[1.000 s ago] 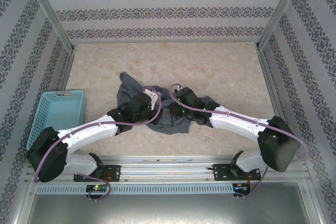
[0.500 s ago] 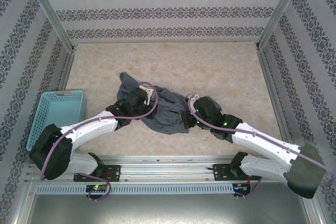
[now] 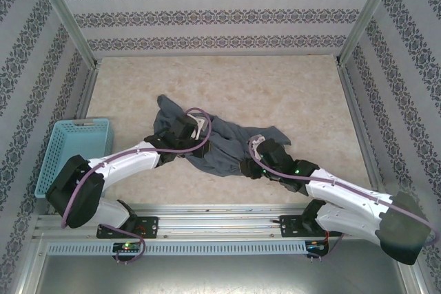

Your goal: Fold the inside-out t-shirt

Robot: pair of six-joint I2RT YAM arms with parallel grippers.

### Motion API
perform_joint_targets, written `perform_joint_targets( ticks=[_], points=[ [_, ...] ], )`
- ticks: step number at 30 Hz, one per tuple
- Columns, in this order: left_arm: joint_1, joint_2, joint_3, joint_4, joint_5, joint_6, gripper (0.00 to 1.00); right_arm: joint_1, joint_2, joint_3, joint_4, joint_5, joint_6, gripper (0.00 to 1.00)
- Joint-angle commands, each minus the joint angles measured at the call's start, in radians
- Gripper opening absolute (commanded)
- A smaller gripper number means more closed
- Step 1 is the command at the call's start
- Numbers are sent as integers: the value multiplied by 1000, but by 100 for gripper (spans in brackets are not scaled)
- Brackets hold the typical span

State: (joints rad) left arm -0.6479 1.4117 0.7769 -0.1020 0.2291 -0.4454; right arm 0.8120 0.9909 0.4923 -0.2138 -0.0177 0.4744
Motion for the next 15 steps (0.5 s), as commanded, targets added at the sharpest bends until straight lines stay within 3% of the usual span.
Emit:
perform_joint_targets(
  ticks=[1,4,9,13,15],
  points=[
    [-10,-18,2,12,48,27,0,23,-15,97,-51,76,-36,49],
    [-18,-19,5,16,57,31,0,26,38,153,-24,69,-56,57],
    [-28,-34,1,24,75,41,0,25,247,274,4,77,-98,61],
    [-33,-43,-6,15,72,47,0,21,395,371,-14,70,-136,57],
    [-33,-46,-8,10,71,51,0,15,425,394,-10,65,-146,48]
  ],
)
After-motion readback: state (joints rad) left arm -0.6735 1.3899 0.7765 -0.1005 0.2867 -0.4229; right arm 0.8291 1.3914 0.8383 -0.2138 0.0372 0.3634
